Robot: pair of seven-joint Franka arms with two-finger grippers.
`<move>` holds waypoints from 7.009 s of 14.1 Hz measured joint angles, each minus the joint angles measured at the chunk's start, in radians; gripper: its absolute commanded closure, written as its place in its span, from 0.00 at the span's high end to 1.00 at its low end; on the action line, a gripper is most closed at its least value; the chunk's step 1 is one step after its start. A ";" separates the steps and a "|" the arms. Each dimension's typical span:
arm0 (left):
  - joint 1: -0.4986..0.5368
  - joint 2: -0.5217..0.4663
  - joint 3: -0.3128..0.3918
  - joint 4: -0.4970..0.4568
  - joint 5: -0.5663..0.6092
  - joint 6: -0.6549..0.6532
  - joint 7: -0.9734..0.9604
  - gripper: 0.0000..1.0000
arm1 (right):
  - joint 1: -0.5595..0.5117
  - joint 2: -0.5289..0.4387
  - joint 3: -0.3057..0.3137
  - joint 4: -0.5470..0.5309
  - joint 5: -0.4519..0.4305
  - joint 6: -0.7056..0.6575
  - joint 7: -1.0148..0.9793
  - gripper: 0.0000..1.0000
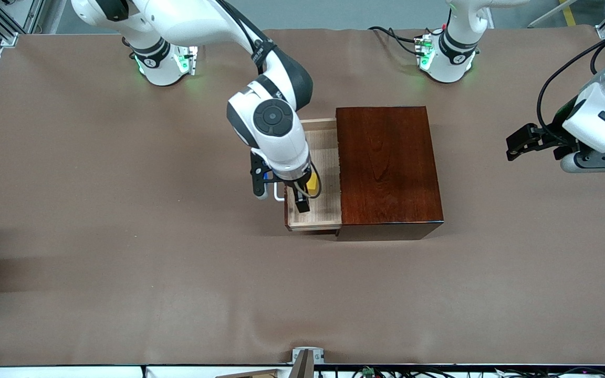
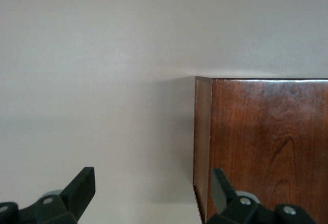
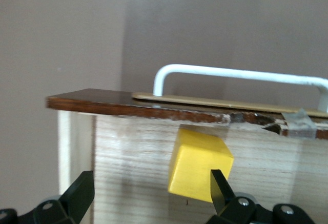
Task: Open drawer, take yellow block, close drawer
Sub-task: 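Lower the right gripper into the drawer and grasp the yellow cube, then lift the yellow cube out of the drawer with the right gripper, then lower the cube with the right gripper while the left gripper reaches the drawer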
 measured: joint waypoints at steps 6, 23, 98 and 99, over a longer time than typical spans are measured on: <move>0.003 0.004 0.002 -0.001 0.000 0.006 0.000 1.00 | 0.011 0.024 0.000 -0.001 0.038 -0.007 0.024 1.00; 0.003 0.009 0.002 -0.001 0.000 0.018 0.000 1.00 | 0.065 0.026 0.000 -0.061 0.037 -0.027 -0.008 0.00; -0.638 0.646 -0.186 0.182 0.217 0.554 0.665 1.00 | -0.787 -0.230 -0.031 -0.856 -0.103 0.515 -2.189 1.00; -0.638 0.648 -0.186 0.182 0.218 0.553 0.692 1.00 | -0.787 -0.231 -0.031 -0.855 -0.103 0.515 -2.189 1.00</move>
